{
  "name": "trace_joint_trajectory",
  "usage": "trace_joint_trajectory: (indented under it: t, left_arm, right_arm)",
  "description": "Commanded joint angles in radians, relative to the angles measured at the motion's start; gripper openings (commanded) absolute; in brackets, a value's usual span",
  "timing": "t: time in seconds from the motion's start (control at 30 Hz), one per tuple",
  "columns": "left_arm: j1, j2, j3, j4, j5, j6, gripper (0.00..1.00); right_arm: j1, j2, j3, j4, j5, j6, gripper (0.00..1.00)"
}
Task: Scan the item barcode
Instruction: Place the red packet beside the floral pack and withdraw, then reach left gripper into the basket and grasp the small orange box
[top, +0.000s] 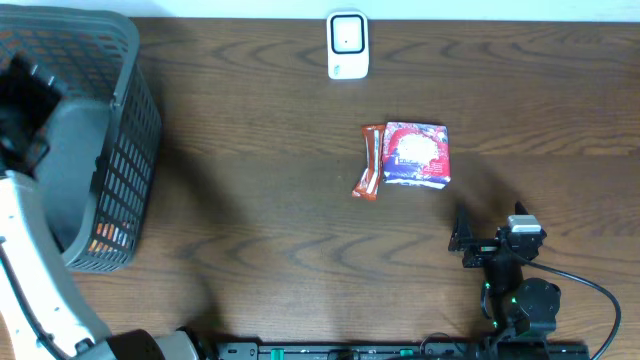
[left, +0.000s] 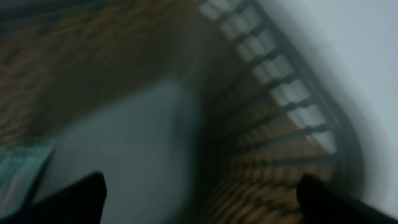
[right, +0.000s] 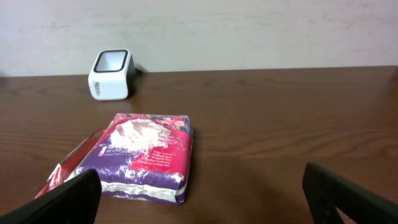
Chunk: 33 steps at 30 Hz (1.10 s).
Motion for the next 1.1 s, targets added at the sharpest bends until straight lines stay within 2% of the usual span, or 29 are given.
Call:
trace_joint_trajectory:
  t: [0.0, 0.1, 0.23, 0.4, 0.6, 0.87, 1.07]
  left_arm:
    - [0.113, 0.051, -0.025, -0.192, -0.057, -0.179, 0.98]
    - [0.127, 0.085, -0.053, -0.283, -0.071, -0.276, 0.98]
    - [0.132, 0.134, -0.056, -0.368, -0.159, -0.422, 0.98]
    - [0.131, 0.219, -0.056, -0.456, -0.168, -0.460, 0.98]
    - [0.131, 0.357, -0.059, -0.554, -0.163, -0.591, 0.98]
    - [0.131, 0.491, -0.072, -0.557, -0.106, -0.590, 0.98]
    - [0.124, 0.549, -0.126, -0.483, -0.108, -0.583, 0.98]
  right_arm:
    - [-0.018, -0.006, -0.002, -0.003, 0.009, 0.000, 0.99]
    - [-0.017, -0.006, -0.002, -0.004, 0.009, 0.000, 0.99]
    - [-0.017, -0.006, -0.002, -0.004, 0.009, 0.000, 0.99]
    - [-0.018, -0.006, -0.002, -0.004, 0.009, 0.000, 0.99]
    - [-0.017, -0.006, -0.002, -0.003, 0.009, 0.000, 0.99]
    - [-0.018, -0.006, -0.002, -0.004, 0.009, 0.000, 0.99]
    - [-0.017, -0.006, -0.002, -0.004, 0.009, 0.000, 0.99]
